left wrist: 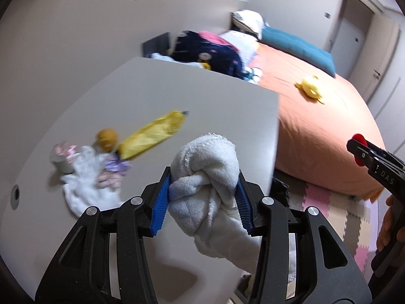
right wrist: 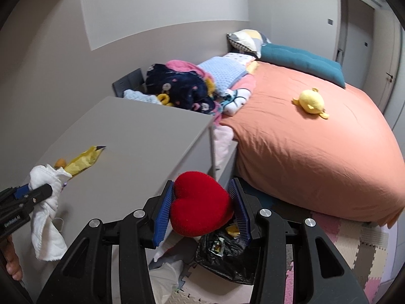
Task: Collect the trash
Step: 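Lift the towel and heart and carry both over the black bin, then open both tools to drop the towel and heart into the bin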
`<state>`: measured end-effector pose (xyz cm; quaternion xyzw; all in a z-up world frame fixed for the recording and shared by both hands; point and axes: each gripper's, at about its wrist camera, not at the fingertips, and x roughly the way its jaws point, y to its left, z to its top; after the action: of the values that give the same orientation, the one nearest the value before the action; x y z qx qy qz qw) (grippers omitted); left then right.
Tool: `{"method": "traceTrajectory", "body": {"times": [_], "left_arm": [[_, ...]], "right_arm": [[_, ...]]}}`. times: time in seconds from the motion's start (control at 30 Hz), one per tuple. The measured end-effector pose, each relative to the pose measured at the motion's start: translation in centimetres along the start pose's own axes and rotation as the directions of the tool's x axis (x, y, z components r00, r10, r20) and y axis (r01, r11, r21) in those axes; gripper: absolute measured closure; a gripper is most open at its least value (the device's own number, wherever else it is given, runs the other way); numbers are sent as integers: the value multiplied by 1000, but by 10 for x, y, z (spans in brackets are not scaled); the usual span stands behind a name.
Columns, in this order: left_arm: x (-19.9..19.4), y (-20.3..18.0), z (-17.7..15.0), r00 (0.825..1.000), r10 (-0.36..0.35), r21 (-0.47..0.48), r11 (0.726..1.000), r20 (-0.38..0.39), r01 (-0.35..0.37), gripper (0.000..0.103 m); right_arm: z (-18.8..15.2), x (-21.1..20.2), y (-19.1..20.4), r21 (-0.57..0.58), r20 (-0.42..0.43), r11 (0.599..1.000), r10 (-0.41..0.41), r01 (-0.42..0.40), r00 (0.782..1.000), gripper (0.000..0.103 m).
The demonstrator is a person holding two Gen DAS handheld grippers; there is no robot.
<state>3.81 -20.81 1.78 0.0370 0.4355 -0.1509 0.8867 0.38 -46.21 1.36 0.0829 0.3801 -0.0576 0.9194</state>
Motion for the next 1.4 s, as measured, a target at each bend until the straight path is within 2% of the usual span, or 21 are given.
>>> {"method": "traceTrajectory", "body": {"times": [0.27, 0.63, 0.93, 1.03, 1.1, 1.17, 1.23, 1.4], "left_arm": [[19, -64, 11, 998, -61, 106, 992, -35, 64, 56], [53, -149, 14, 988, -105, 271, 953, -112, 132, 56], [86, -184, 12, 976, -100, 329, 930, -194, 161, 56], [98, -194, 11, 971, -87, 357, 919, -224, 165, 45], [106, -201, 12, 971, -67, 386, 909, -230, 154, 13], [108, -206, 13, 977, -50, 414, 900, -205, 133, 9], [114, -208, 16, 973, -54, 416, 897, -225, 146, 8], [124, -199, 20, 968, -44, 389, 911, -246, 140, 8]], "right_arm": [[-2, -8, -44, 60, 6, 997, -47, 47, 999, 57], [-7, -5, -103, 158, -13, 982, -104, 105, 994, 57], [-3, 16, -137, 212, -55, 969, -120, 129, 991, 57], [2, 27, -146, 228, -80, 965, -116, 132, 990, 56], [5, 35, -152, 250, -98, 960, -104, 125, 990, 42], [9, 40, -157, 257, -97, 955, -125, 146, 987, 38], [15, 46, -163, 261, -99, 950, -152, 173, 983, 35], [18, 55, -171, 290, -103, 942, -147, 171, 984, 34]]}}
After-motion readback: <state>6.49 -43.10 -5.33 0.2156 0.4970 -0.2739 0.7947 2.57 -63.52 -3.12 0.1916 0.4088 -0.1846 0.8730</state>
